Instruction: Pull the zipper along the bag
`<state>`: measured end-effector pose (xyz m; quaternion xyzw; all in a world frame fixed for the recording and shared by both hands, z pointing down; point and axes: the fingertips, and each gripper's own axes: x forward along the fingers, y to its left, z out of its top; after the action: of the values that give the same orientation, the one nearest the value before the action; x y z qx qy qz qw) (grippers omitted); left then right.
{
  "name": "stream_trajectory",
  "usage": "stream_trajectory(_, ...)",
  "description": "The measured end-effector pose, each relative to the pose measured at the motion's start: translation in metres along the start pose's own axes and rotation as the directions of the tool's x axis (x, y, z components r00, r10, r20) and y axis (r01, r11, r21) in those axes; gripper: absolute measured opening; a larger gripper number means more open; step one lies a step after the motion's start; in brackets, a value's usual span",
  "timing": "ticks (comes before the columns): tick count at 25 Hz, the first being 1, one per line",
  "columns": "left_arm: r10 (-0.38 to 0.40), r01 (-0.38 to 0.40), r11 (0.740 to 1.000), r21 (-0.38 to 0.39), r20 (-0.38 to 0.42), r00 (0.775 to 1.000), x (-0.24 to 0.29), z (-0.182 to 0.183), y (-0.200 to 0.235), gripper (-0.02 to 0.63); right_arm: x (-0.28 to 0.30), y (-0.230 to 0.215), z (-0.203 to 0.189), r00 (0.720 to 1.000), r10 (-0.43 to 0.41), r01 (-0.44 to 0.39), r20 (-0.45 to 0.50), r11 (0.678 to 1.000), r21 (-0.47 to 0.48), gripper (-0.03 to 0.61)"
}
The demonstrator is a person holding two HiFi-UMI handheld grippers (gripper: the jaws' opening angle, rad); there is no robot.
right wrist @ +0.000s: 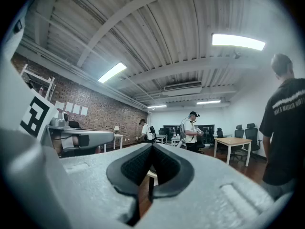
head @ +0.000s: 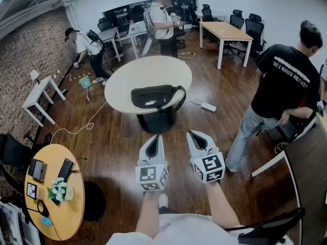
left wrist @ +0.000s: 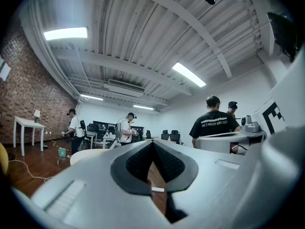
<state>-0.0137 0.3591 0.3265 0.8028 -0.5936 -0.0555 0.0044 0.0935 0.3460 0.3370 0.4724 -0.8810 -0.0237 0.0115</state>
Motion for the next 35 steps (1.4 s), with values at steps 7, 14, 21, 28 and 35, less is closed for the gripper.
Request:
stream_trajectory(7, -0.056, 0.056, 0.998, 0.024, 0.002, 0.998, 0.06, 0.008, 0.103, 0.017, 0.12, 0.036, 0.007, 1.0, -0.008, 0.008, 0.009, 1.0, -0.029, -0.011)
stream_trajectory(14, -0.077, 0.077, 0.997, -0.005, -0.025, 0.997, 0.121, -0.017, 0.162, 0.017, 0.199, 0.02, -0.013, 0.999, -0.036, 0.035, -0.029, 0.999, -0.04, -0.011)
stream_trajectory(21, -0.062, 0.063, 0.998, 0.003, -0.025, 0.998, 0.228, -0.022, 0.198, 0.017, 0.298, -0.048, -0.014, 1.0, -0.02, 0.019, -0.02, 0.999, -0.044, -0.011)
stream_trajectory(28, 0.001, -0.001, 1.0, 0.024, -0.007, 1.0, 0.35, -0.019, 0.208, 0.017, 0.396, -0.135, 0.002, 0.998, 0.067, -0.066, 0.02, 0.996, -0.053, -0.009)
stream_trajectory(35, 0.005, -0.004, 1.0, 0.012, -0.112, 0.994, 0.426, -0.057, 0.228, 0.017, 0.453, -0.18, -0.035, 0.984, 0.177, -0.177, 0.001, 0.984, 0.029, -0.009)
